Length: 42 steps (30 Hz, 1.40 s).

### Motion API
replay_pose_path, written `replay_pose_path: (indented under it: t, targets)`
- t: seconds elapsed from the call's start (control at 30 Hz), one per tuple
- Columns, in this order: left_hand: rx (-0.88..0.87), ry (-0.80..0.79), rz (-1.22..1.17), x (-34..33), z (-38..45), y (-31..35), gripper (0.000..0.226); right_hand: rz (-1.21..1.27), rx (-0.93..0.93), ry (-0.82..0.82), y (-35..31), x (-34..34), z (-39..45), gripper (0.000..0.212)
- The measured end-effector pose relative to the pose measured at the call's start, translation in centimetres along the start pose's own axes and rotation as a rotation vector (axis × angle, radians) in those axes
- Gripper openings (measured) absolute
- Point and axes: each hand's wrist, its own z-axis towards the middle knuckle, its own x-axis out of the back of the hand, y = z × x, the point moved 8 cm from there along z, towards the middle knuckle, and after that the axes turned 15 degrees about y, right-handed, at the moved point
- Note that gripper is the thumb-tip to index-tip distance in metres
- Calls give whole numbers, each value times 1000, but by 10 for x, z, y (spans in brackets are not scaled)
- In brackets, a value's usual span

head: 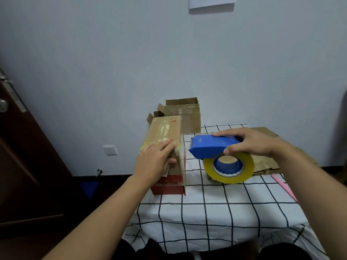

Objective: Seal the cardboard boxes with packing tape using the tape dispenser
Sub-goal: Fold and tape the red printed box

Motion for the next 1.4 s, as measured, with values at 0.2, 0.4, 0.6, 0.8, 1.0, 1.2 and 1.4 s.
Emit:
replay_pose_path:
  t: [0.2, 0.4, 0.6, 0.8, 1.0, 1.2, 1.4]
  targets:
    - [-16, -72, -6, -9, 6, 14, 51, -173, 5, -88, -3, 0, 1, 58]
    - [-44, -88, 19, -9, 9, 21, 45, -314, 5, -214, -22, -9, 21, 45]
    - [-35, -117, 4, -13, 10, 21, 43, -438, -55, -302, -38, -11, 35, 46]
    - [4, -178, 26, -17, 2, 3, 52, -567, -120, -220, 26, -34, 14, 47]
    - [-6, -218, 64, -20, 6, 11, 40, -306, -199, 295, 54, -44, 2, 61]
    - [-36, -259, 71, -22, 4, 15, 44, -122, -374, 599, 76, -87, -26, 68]
    - [53, -243, -20, -16, 6, 8, 67, -156, -392, 677, 76, -105, -43, 69]
